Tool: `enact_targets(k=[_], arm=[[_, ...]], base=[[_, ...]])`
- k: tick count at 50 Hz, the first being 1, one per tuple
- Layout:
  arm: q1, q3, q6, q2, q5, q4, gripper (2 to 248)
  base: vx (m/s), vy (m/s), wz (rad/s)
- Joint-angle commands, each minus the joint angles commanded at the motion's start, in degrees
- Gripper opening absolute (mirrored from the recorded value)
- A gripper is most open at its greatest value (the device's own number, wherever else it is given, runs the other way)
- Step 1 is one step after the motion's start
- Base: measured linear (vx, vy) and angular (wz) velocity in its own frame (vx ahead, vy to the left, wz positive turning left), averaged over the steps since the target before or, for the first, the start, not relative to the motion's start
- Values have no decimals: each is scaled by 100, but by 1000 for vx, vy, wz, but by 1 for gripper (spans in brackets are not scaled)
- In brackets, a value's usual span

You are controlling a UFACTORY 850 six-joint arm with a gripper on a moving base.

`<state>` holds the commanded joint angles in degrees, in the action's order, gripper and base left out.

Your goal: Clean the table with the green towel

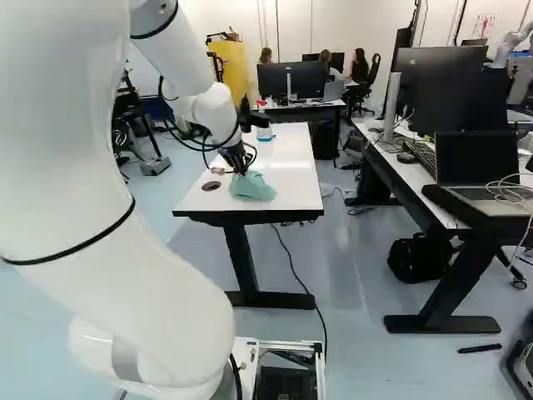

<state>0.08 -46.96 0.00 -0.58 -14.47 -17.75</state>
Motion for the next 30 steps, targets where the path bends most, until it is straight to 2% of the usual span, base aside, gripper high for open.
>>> enact_targets(k=[12, 30], arm=[[47, 220, 0, -407, 0, 0, 20], [66, 356, 0, -550, 0, 0, 20]], base=[[0, 0, 0], [0, 0, 0]])
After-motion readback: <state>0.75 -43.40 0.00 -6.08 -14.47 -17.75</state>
